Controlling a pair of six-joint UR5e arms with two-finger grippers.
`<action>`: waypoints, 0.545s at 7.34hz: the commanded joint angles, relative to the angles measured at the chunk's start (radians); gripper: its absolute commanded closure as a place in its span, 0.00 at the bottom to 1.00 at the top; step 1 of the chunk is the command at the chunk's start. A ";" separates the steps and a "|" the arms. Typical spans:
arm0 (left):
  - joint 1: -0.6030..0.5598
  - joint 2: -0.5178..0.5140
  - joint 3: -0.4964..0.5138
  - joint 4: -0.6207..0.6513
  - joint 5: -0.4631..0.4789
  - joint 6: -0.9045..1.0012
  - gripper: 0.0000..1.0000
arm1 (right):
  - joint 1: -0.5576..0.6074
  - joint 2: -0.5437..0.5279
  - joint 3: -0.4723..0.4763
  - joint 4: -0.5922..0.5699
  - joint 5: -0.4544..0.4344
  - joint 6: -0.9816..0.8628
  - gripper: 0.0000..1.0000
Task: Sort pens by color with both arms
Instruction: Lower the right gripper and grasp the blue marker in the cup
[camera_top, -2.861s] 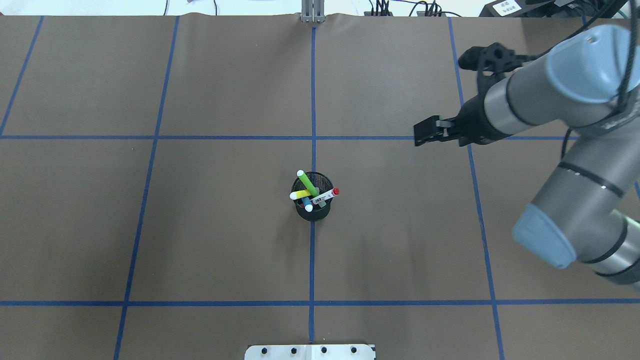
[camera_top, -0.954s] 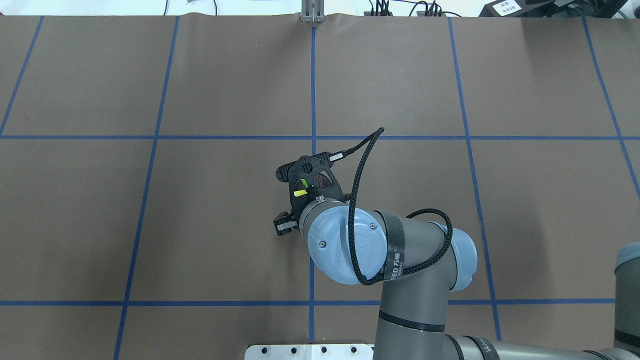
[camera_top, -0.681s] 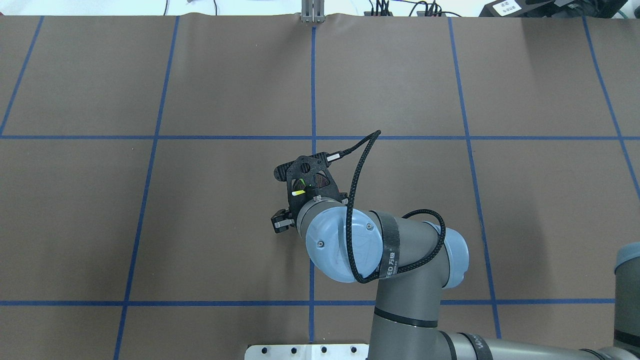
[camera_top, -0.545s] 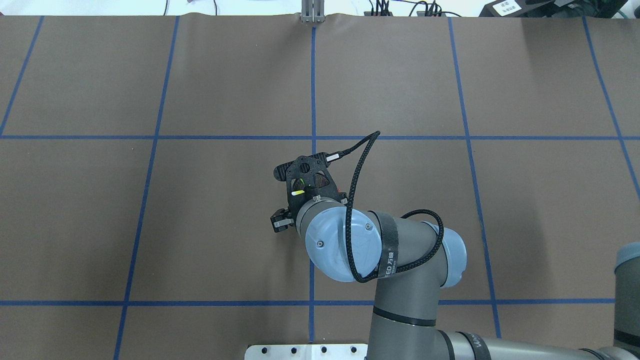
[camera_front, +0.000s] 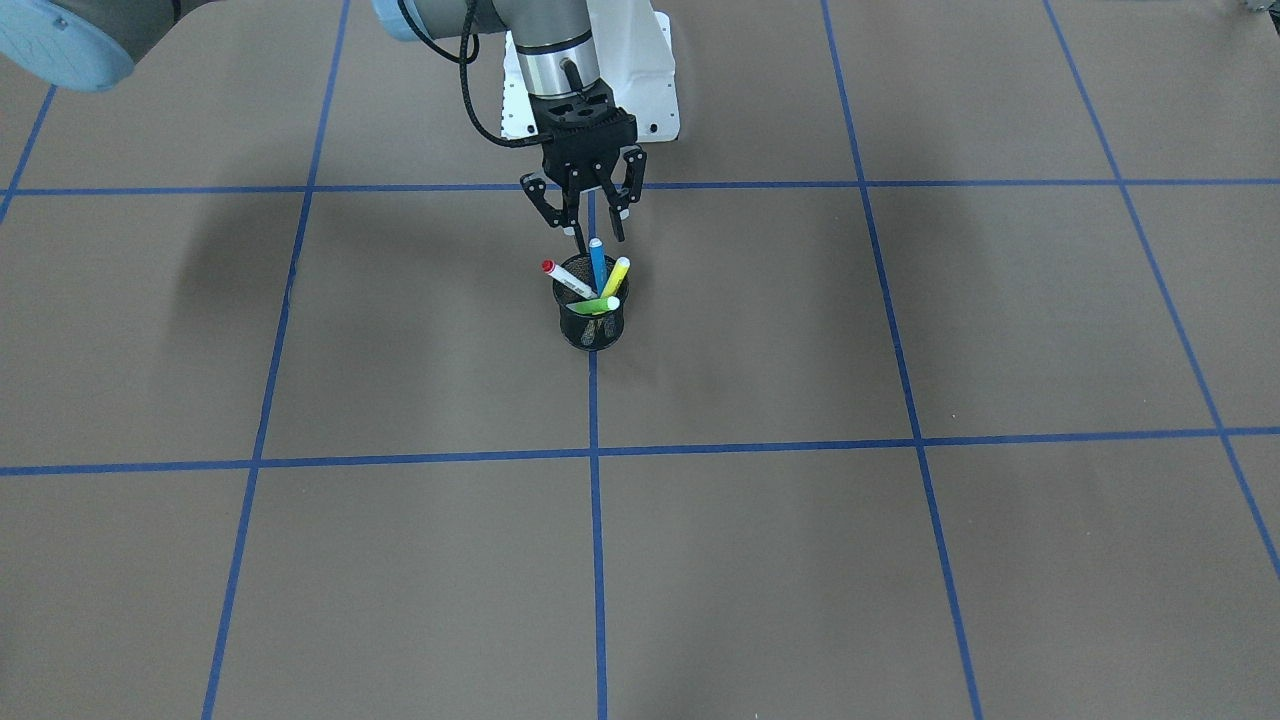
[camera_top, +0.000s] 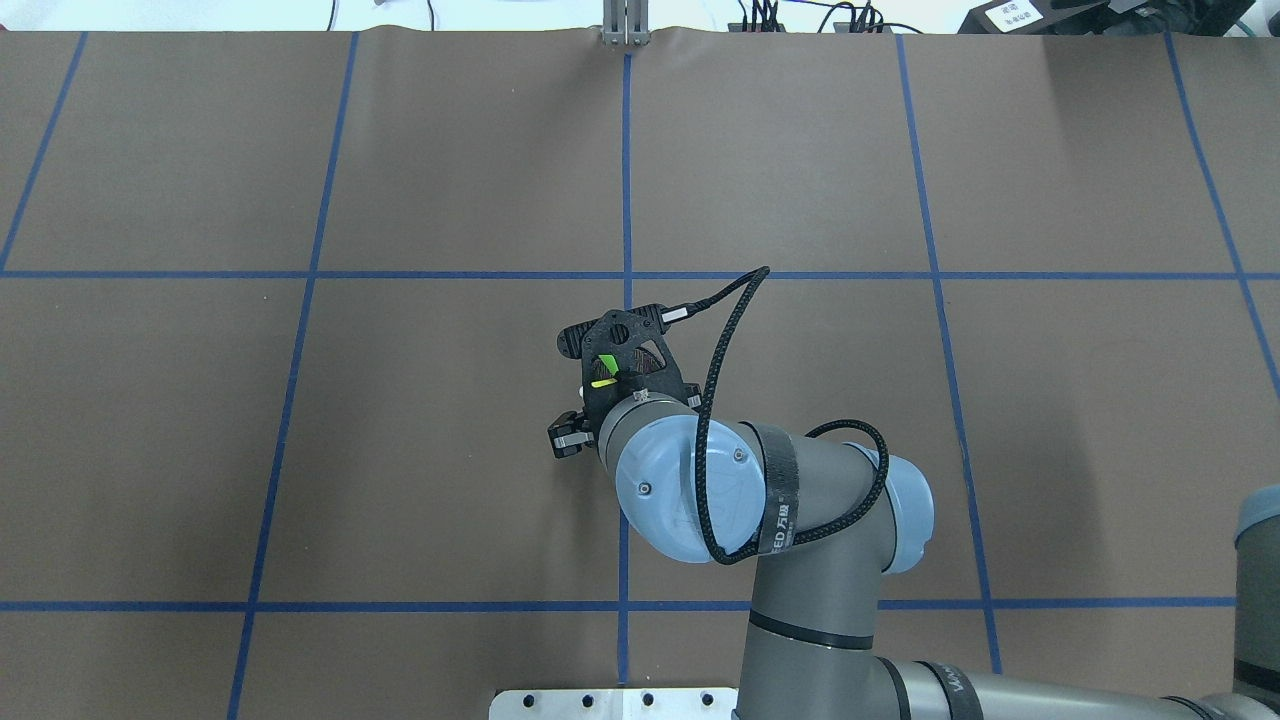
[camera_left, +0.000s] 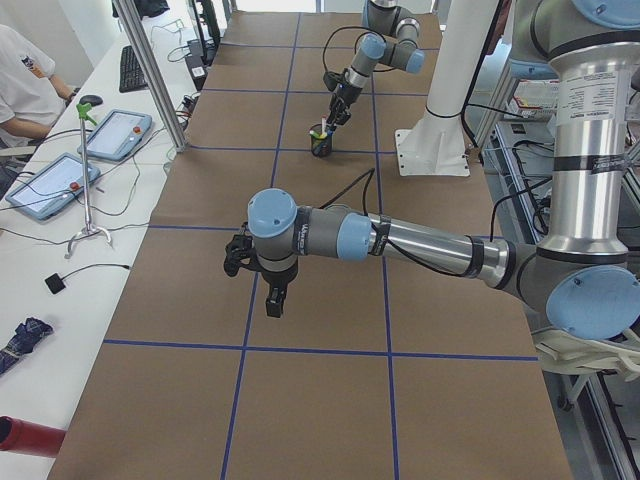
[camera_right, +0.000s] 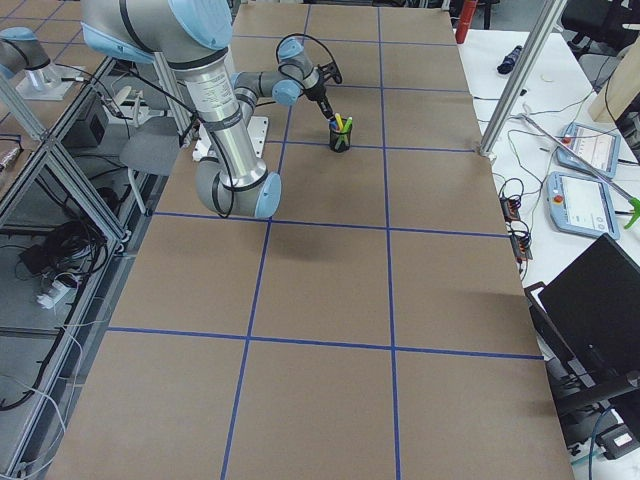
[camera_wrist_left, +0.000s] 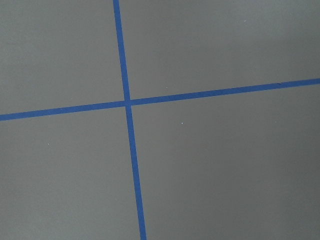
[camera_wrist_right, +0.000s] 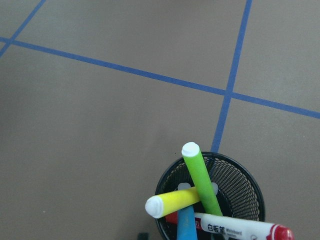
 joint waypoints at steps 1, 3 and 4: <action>-0.001 -0.001 0.000 0.000 0.000 0.000 0.00 | -0.001 0.009 -0.037 0.000 -0.003 0.018 0.51; -0.001 -0.001 -0.002 0.000 0.000 0.000 0.00 | 0.000 0.001 -0.034 0.000 -0.003 0.018 0.52; -0.001 -0.001 -0.002 0.000 0.000 0.000 0.00 | -0.001 0.001 -0.034 0.000 -0.003 0.018 0.56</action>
